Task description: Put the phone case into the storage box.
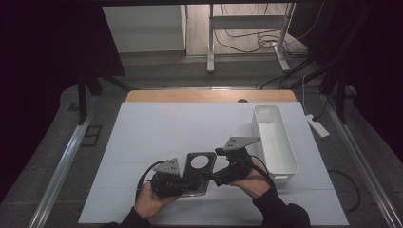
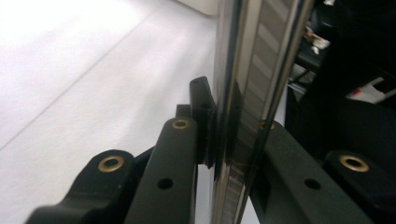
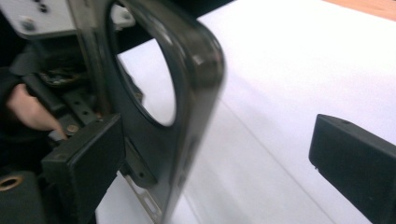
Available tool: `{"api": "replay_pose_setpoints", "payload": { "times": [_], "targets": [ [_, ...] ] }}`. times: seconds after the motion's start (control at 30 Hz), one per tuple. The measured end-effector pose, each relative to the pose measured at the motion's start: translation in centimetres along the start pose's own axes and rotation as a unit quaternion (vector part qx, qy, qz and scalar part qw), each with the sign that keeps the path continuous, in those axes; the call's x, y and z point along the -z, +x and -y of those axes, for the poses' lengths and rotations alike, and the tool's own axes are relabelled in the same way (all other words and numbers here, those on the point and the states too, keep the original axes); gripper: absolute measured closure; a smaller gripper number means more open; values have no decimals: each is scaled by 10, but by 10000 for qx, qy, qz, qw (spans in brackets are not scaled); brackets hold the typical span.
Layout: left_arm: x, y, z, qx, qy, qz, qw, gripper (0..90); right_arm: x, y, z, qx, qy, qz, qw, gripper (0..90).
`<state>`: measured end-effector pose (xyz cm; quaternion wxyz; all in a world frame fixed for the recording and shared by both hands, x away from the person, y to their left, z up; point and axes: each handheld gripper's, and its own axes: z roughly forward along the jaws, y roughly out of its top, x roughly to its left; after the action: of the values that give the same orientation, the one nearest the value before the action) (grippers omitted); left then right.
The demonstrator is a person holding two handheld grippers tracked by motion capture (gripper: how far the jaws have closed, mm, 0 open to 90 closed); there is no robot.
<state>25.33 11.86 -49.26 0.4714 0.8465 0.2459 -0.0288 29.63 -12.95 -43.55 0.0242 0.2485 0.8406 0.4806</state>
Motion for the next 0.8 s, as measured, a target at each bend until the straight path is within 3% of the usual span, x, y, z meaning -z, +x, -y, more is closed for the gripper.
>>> {"api": "replay_pose_setpoints", "payload": {
  "times": [0.13,0.23,0.27,0.47,0.6,0.8],
  "targets": [
    [1,-1,-1,79,52,-436,9990,856,2,-3,0,-78,-81,216,9997,0],
    [1,-1,-1,146,45,-555,9983,856,2,-4,0,-84,-145,346,9993,0],
    [1,-2,-2,174,82,-736,9971,856,2,-4,0,-103,-161,379,9991,0],
    [0,-4,-2,241,150,-1118,9933,856,1,-5,0,-87,-108,446,9989,0],
    [-1,-6,-4,284,203,-1336,9904,856,0,-7,1,-117,-24,505,9987,0],
    [-2,-7,-4,352,206,-1461,9884,856,1,-7,0,-257,-32,602,9979,7]
  ]
}}
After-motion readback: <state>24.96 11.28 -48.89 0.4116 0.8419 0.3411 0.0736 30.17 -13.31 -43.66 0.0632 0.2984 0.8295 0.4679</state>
